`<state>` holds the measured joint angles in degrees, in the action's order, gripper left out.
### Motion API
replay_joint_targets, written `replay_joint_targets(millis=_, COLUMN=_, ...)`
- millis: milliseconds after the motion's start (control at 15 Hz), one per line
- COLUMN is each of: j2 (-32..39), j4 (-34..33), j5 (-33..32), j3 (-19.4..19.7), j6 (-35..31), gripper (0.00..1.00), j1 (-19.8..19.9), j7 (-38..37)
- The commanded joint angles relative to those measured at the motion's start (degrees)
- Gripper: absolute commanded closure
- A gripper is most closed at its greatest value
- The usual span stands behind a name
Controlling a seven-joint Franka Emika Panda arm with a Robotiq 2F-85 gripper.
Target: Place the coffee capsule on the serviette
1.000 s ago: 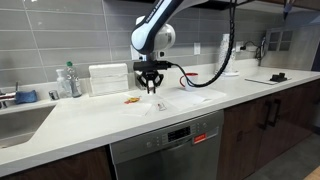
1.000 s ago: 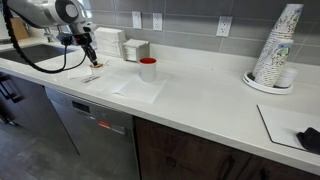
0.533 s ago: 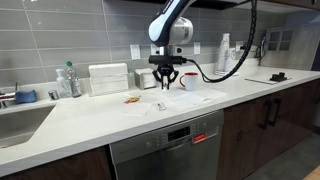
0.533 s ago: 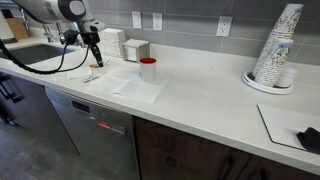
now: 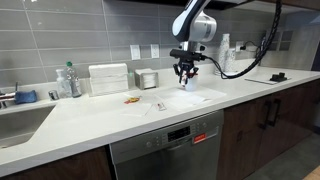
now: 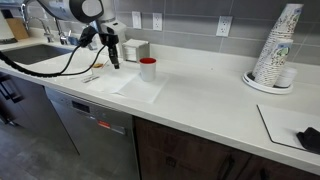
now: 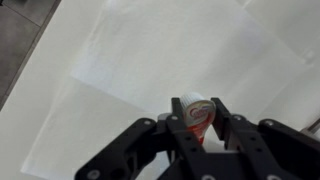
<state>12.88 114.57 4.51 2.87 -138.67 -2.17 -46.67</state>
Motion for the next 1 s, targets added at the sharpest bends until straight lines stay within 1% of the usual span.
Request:
replay_joint_targets(millis=0, j2=-0.3, j4=1.6, j5=4.2, j3=1.0, j6=-2.0, gripper=0.70, j1=2.4, j7=1.3)
replay_joint_targets(millis=467, j2=1.2, j4=2.7, j5=9.5, j3=2.3, j6=-2.5, gripper=0.66, j1=5.4, j7=2.0)
replay_joint_targets(millis=867, j2=4.5, j4=2.4, j5=9.5, j3=4.3, j6=-2.9, gripper=0.69, j1=6.2, j7=0.0)
replay_joint_targets(millis=933, j2=5.0, j4=2.3, j5=8.8, j3=4.7, j6=-2.9, gripper=0.67, j1=6.0, j7=-0.7)
